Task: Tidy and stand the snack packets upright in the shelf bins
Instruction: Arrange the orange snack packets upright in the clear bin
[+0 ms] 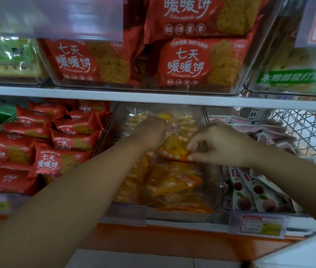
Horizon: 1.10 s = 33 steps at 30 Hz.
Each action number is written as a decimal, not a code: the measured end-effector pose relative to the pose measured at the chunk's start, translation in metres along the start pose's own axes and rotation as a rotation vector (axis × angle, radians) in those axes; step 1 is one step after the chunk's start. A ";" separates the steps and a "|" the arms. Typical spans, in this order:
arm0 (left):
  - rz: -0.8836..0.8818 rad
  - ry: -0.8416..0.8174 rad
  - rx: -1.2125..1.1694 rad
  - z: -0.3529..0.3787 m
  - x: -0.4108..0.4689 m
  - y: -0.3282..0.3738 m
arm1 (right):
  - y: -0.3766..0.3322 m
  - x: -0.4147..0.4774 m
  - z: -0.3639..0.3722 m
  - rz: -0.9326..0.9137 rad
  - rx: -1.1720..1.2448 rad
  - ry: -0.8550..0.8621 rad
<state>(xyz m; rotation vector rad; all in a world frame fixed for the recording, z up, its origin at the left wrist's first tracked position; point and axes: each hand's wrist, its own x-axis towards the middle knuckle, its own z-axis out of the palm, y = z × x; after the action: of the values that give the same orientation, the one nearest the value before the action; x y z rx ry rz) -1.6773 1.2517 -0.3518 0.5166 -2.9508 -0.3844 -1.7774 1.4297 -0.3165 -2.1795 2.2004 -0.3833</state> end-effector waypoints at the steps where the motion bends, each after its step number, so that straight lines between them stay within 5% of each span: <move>1: 0.012 0.006 -0.010 -0.001 -0.002 0.001 | -0.007 0.002 0.001 0.001 -0.082 -0.136; 6: 0.041 0.016 -0.107 -0.002 -0.008 0.000 | -0.023 0.020 0.020 0.062 -0.378 -0.374; 16: 0.010 -0.064 -0.275 0.000 -0.005 -0.008 | -0.011 0.009 -0.012 0.315 -0.183 0.216; 21: -0.010 -0.074 -0.321 -0.001 -0.001 -0.009 | -0.018 -0.010 -0.012 0.381 0.266 0.204; 26: -0.009 -0.074 -0.333 -0.001 -0.002 -0.010 | -0.028 -0.014 -0.015 0.364 0.271 0.318; 33: 0.021 -0.069 -0.279 -0.006 -0.004 -0.007 | -0.028 -0.010 -0.015 0.213 0.129 0.232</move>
<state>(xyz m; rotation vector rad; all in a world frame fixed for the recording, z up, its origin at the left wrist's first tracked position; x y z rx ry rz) -1.6700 1.2453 -0.3480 0.4446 -2.8940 -0.8104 -1.7527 1.4420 -0.2986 -1.8964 2.4149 -0.7797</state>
